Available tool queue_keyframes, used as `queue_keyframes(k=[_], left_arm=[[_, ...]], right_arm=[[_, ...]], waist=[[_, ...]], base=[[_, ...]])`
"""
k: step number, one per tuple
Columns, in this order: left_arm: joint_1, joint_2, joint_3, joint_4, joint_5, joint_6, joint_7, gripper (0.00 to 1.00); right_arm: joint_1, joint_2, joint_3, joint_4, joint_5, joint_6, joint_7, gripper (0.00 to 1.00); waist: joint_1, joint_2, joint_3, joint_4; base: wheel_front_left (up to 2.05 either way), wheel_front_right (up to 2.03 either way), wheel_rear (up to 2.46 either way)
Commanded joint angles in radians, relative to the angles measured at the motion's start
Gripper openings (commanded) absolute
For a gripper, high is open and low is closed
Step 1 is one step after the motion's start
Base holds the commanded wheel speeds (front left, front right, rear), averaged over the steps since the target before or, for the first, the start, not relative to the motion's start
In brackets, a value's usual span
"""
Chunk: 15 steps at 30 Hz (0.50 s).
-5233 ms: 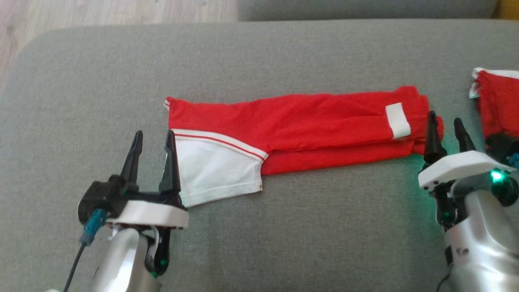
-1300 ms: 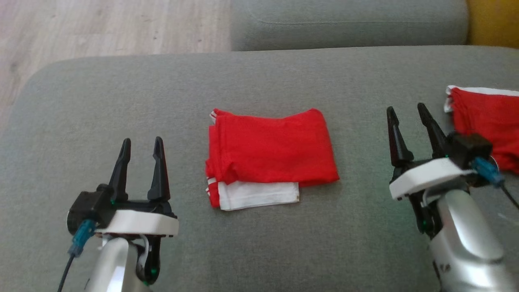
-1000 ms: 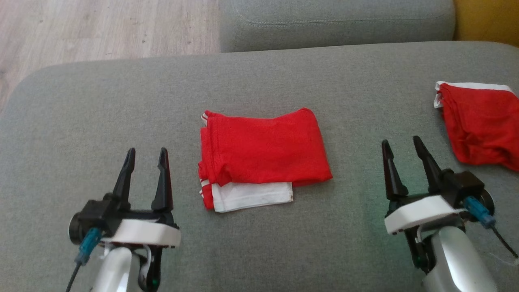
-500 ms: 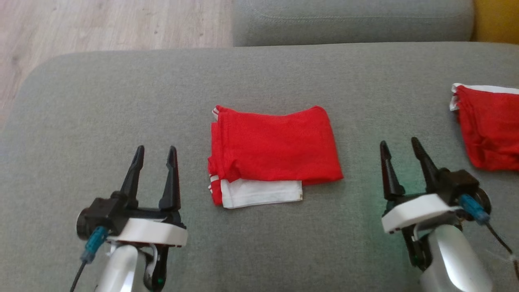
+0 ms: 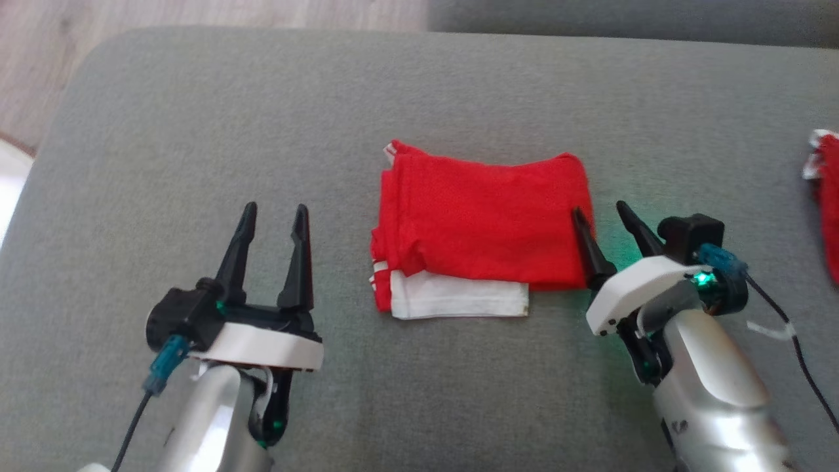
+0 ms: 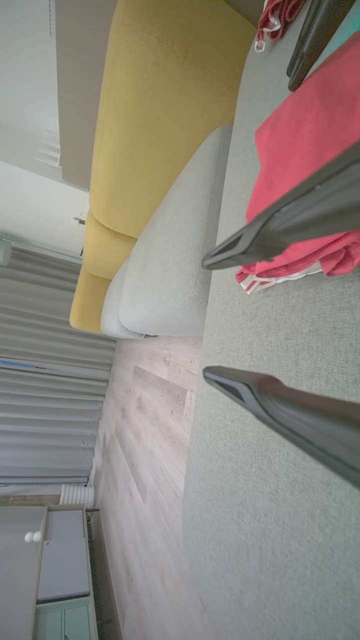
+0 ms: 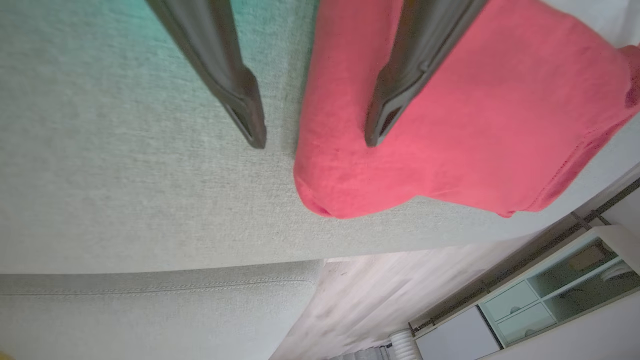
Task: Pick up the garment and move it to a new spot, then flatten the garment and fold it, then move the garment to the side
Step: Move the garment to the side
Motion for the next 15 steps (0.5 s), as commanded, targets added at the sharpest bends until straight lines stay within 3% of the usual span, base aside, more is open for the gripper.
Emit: queue_keyframes(k=[1,10,11,12,15], left_arm=[[-0.043,0.008,0.017,-0.027,-0.005,0.004,-0.010,1.00],[-0.061,0.008,-0.011,-0.021,0.005,0.011,-0.010,1.00],[-0.062,0.008,-0.012,-0.020,0.006,0.011,-0.010,1.00],[-0.063,0.008,-0.011,-0.020,0.008,0.011,-0.010,1.00],[-0.062,0.008,-0.009,-0.018,0.014,0.012,-0.010,1.00]], right_arm=[[-0.044,0.005,0.026,-0.001,0.008,-0.001,0.008,1.00],[-0.127,0.005,0.110,0.185,0.102,-0.001,0.064,1.00],[-0.135,0.005,0.126,0.198,0.107,-0.001,0.066,0.26],[-0.143,0.005,0.142,0.208,0.104,-0.001,0.057,0.00],[-0.161,0.005,0.166,0.227,0.083,-0.001,0.026,0.00]], waist=[[-0.0001,0.0000,0.015,0.017],[-0.0001,0.0000,0.034,0.044],[-0.0001,0.0000,0.035,0.044],[-0.0001,0.0000,0.034,0.042],[-0.0001,0.0000,0.028,0.033]], base=[[0.00,0.00,0.00],[0.00,0.00,0.00],[0.00,0.00,0.00],[0.00,0.00,0.00],[0.00,0.00,0.00]])
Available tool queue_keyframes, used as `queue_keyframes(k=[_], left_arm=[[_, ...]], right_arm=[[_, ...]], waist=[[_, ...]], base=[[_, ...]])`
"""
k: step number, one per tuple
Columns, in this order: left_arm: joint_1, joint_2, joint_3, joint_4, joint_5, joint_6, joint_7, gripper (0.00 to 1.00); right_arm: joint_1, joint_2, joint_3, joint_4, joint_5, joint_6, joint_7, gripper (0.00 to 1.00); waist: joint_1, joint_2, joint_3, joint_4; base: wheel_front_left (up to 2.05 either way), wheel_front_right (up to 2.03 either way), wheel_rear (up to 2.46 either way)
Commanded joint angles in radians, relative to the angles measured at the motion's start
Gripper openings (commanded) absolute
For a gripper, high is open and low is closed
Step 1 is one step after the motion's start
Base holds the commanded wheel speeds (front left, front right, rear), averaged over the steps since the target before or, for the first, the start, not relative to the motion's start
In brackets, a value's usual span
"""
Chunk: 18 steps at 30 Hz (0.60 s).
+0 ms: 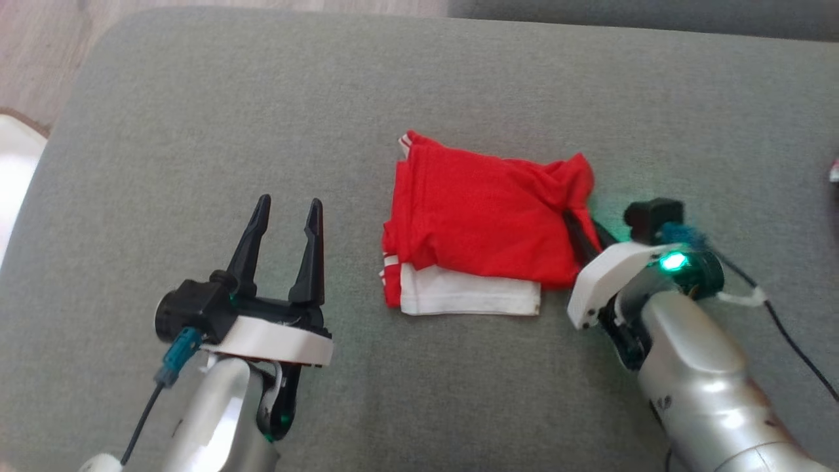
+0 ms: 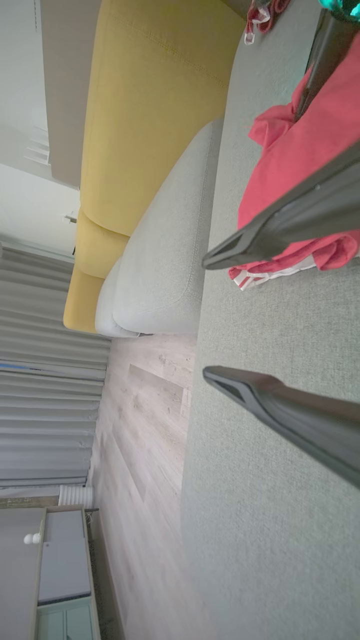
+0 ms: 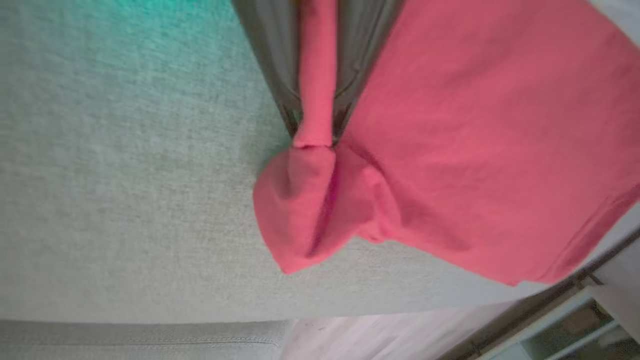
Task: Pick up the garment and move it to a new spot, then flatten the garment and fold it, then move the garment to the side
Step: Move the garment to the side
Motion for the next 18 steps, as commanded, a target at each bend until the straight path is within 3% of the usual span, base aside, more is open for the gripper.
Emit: queue_keyframes(k=[1,8,18], left_arm=[[-0.035,0.008,0.032,-0.024,0.009,0.007,-0.010,1.00],[-0.033,0.008,0.028,-0.031,0.007,0.008,-0.010,1.00],[-0.054,0.008,-0.029,-0.052,-0.001,0.022,-0.010,1.00]], right_arm=[[-0.018,0.015,0.036,0.000,-0.034,-0.001,-0.028,0.00],[-0.074,-0.032,0.024,0.050,-0.203,-0.001,-0.142,0.00],[-0.089,-0.139,0.015,-0.044,-0.311,-0.001,-0.179,0.00]], waist=[[-0.0002,0.0000,-0.007,-0.012],[-0.0002,0.0000,-0.033,-0.082],[-0.0002,0.0000,-0.053,-0.223]], base=[[0.00,0.00,0.00],[0.00,0.00,0.00],[0.00,0.00,0.00]])
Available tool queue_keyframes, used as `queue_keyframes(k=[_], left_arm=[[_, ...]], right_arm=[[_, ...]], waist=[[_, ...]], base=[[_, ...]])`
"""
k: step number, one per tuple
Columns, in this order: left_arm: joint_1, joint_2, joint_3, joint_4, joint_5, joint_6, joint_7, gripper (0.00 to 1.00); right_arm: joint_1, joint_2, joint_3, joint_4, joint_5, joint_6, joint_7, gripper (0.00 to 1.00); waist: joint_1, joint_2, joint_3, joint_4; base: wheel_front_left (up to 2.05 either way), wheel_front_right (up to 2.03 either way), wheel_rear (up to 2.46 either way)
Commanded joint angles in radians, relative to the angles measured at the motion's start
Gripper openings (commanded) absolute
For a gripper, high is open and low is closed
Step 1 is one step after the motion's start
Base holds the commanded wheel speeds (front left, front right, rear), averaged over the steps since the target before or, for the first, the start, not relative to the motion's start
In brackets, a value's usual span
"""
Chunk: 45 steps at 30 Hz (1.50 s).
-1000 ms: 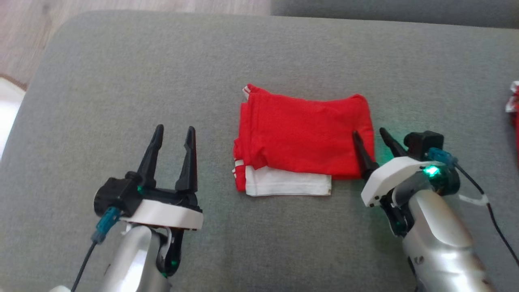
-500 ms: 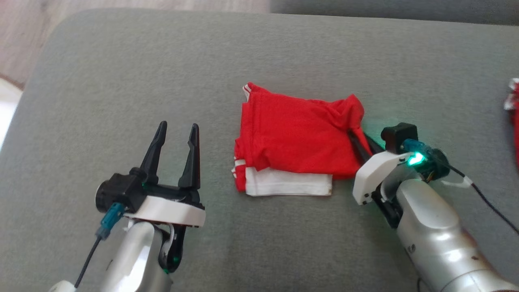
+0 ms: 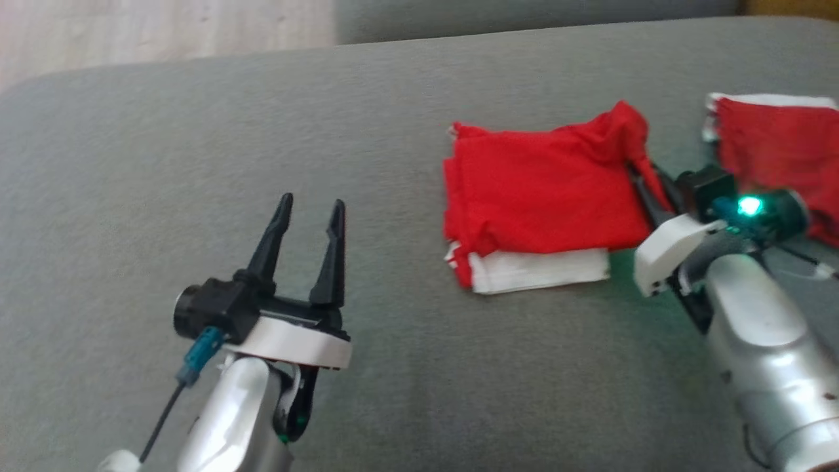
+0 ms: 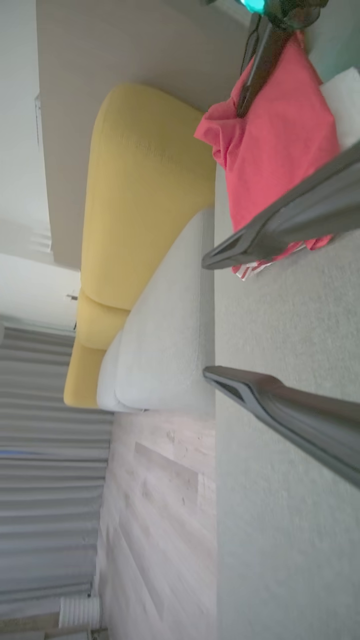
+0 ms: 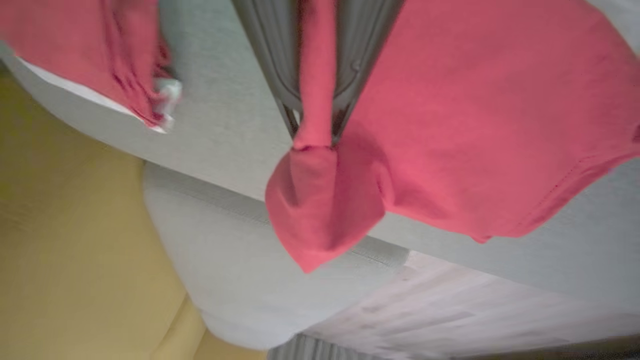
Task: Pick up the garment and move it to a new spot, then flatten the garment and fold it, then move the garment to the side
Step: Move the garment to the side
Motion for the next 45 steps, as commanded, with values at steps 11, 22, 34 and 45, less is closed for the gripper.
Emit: queue_keyframes(k=[11,22,34,45], left_arm=[[-0.097,0.008,-0.060,-0.050,-0.027,0.033,-0.009,1.00],[-0.159,0.008,-0.061,-0.066,0.011,0.028,-0.009,1.00],[-0.194,0.008,-0.041,-0.071,0.037,0.009,-0.009,1.00],[-0.177,0.008,-0.020,-0.058,0.031,0.006,-0.009,1.00]], right_arm=[[-0.035,-0.208,0.030,-0.152,0.060,-0.001,0.036,0.00],[-0.124,-0.370,-0.086,-0.159,0.103,-0.001,0.088,0.00],[-0.171,-0.393,-0.189,-0.043,0.055,-0.001,0.102,0.01],[-0.176,-0.326,-0.271,0.003,-0.047,-0.001,0.052,1.00]], waist=[[0.0000,0.0000,0.028,-0.139],[0.0000,0.0000,0.133,-0.153],[0.0000,0.0000,0.193,-0.121],[0.0000,0.0000,0.137,-0.106]], base=[[0.00,0.00,0.00],[0.00,0.00,0.00],[0.00,0.00,0.00],[0.00,0.00,0.00]])
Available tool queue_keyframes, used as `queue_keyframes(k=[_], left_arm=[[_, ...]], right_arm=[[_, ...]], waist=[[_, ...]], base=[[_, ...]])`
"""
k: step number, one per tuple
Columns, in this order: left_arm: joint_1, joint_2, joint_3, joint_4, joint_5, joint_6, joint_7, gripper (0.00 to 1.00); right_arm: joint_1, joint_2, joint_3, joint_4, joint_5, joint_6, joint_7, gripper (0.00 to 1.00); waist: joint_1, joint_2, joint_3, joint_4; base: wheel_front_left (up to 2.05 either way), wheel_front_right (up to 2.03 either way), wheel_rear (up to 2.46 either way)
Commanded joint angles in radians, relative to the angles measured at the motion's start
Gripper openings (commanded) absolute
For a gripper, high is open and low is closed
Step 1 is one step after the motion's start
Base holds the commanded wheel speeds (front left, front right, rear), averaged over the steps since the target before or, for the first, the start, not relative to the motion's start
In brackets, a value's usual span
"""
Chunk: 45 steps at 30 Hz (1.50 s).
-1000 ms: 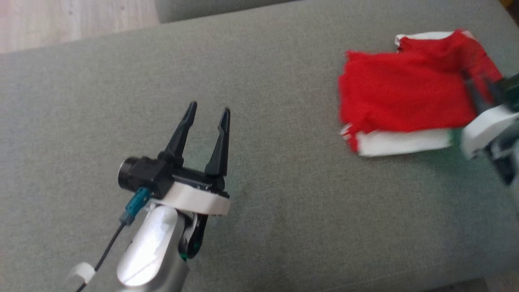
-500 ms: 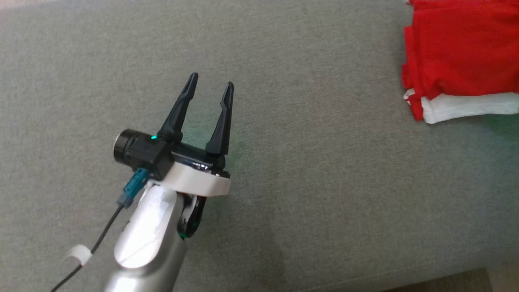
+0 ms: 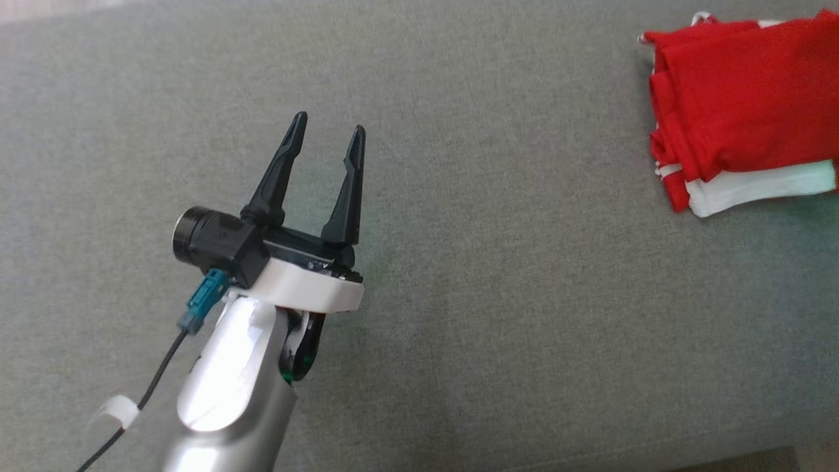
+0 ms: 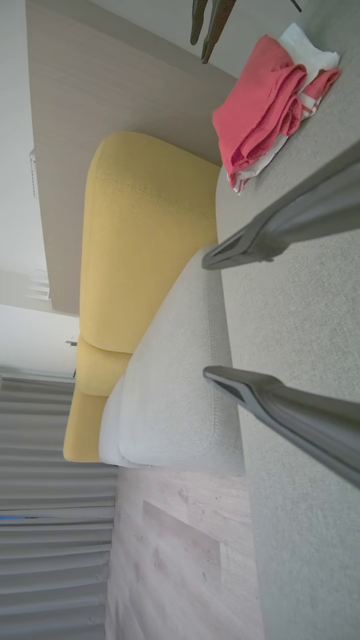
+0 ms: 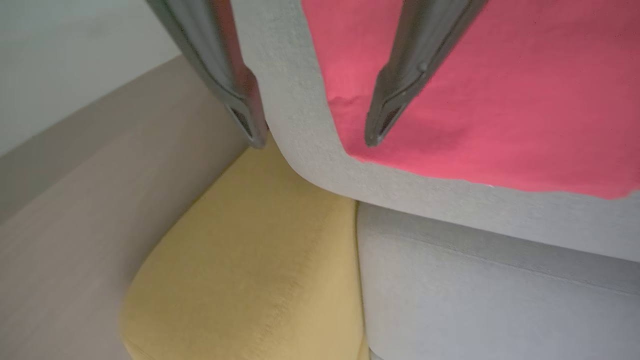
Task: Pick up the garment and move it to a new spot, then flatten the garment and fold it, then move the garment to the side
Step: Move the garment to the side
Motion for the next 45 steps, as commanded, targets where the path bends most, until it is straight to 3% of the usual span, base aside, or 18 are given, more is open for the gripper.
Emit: queue_keyframes(k=[1,9,18,25,32,45], left_arm=[[-0.011,0.009,0.039,-0.028,0.003,0.002,-0.008,1.00],[0.057,0.009,0.096,-0.026,0.009,0.012,-0.008,1.00],[0.155,0.010,0.190,-0.024,0.040,0.021,-0.008,1.00],[0.234,0.009,0.247,-0.028,0.050,0.019,-0.008,1.00],[0.283,0.009,0.265,-0.031,0.026,0.010,-0.008,1.00],[0.332,0.009,0.290,-0.081,-0.032,0.001,-0.008,1.00]], right_arm=[[-0.008,0.001,0.002,-0.027,-0.010,-0.001,-0.018,1.00],[0.042,0.122,0.004,-0.110,0.038,-0.001,-0.060,1.00],[0.188,0.268,0.049,-0.334,0.204,-0.001,-0.084,1.00],[0.325,0.411,0.008,-0.468,0.283,-0.001,-0.089,1.00],[0.450,0.460,0.008,-0.532,0.297,-0.001,-0.092,1.00],[0.604,0.465,0.046,-0.594,0.351,-0.001,-0.097,1.00]], waist=[[0.0000,0.0000,-0.033,0.007],[0.0000,0.0000,-0.156,0.041],[0.0000,0.0000,-0.248,0.082],[0.0000,0.0000,-0.280,0.091],[0.0000,0.0000,-0.291,0.097],[0.0000,0.0000,-0.295,0.096]], base=[[0.00,0.00,0.00],[0.00,0.00,0.00],[0.00,0.00,0.00],[0.00,0.00,0.00],[0.00,0.00,0.00],[0.00,0.00,0.00]])
